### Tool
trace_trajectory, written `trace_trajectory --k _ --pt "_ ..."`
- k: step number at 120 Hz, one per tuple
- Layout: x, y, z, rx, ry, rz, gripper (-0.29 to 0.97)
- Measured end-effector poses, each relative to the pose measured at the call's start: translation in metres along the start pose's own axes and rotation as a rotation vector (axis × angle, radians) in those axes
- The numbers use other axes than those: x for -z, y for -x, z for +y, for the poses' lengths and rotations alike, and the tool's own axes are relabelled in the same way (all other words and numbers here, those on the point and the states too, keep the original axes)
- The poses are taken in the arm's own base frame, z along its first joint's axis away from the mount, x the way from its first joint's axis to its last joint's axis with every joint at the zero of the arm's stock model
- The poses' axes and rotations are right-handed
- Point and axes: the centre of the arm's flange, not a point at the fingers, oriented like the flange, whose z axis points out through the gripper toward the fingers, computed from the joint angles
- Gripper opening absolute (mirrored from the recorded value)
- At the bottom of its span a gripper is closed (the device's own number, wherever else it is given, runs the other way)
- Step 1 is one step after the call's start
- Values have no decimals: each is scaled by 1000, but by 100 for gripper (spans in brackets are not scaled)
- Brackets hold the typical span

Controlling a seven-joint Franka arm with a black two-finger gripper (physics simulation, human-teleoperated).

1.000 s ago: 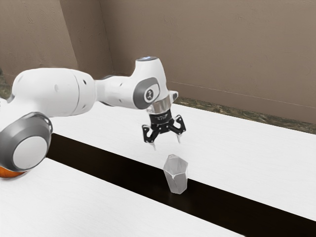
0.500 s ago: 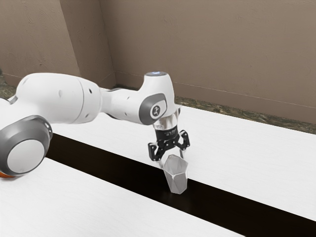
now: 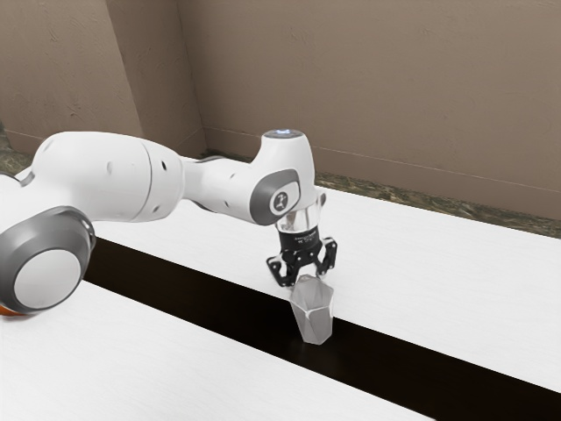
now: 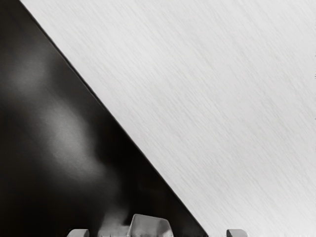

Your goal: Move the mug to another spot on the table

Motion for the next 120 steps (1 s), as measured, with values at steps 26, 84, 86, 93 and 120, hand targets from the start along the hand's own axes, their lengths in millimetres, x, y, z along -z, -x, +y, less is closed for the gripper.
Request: trace_trajectory --k 26,84,86,93,120 --pt "3 3 1 -20 5 -2 10" --pt "56 -37 -71 175 86 -150 -2" --pt "58 -40 -78 191 93 -162 -3" --pt "65 -47 -100 240 115 -205 -4" --pt "75 -86 -160 366 162 -269 -8"
